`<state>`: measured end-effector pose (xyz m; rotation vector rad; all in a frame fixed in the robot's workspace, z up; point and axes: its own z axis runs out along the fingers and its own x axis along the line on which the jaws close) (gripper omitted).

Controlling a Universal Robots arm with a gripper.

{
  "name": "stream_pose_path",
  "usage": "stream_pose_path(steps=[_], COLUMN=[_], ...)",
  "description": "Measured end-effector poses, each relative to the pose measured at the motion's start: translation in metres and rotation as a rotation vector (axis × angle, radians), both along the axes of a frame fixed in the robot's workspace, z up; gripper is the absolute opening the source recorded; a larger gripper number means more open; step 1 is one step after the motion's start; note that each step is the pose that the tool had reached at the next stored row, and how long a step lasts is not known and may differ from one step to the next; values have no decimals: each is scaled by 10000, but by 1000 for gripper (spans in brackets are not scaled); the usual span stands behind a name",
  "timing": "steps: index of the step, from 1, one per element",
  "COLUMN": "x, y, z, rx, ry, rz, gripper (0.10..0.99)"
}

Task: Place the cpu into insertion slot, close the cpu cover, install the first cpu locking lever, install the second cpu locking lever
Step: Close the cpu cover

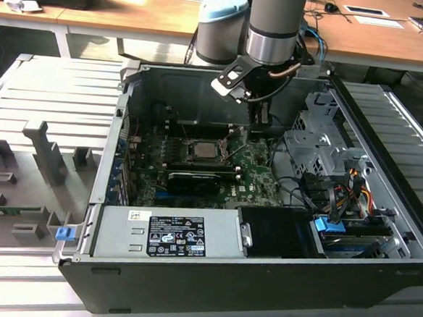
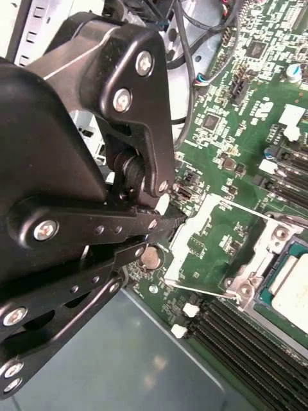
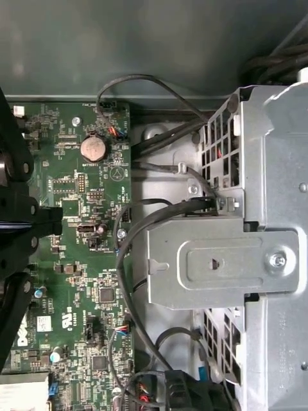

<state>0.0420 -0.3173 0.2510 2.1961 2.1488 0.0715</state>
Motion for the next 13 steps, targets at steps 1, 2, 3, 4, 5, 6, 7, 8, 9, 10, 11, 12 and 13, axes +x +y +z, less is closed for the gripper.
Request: stream_pose_path(steps=[1, 2, 3, 4, 5, 6, 7, 8, 9, 10, 11, 12, 13], x=[-20, -32, -32, -33, -36, -39, -44, -50, -58, -65, -70, -73, -81], y=[0, 0, 0, 0, 0, 0, 0, 0, 0, 0, 0, 0, 0], z=[0, -1, -2, -3, -4, -5, -5, -5, -5, -6, -6, -6, -6], rx=[1, 1, 1, 0, 1, 1, 1, 1, 0, 1, 1, 1, 1], ry=[0, 0, 0, 0, 0, 0, -1, -1, 0, 0, 0, 0, -1], rz=[0, 2, 1, 0, -1, 0, 0, -1, 0, 0, 0, 0, 0], gripper=[106, 106, 106, 106, 106, 106, 106, 106, 106, 106, 106, 106, 106])
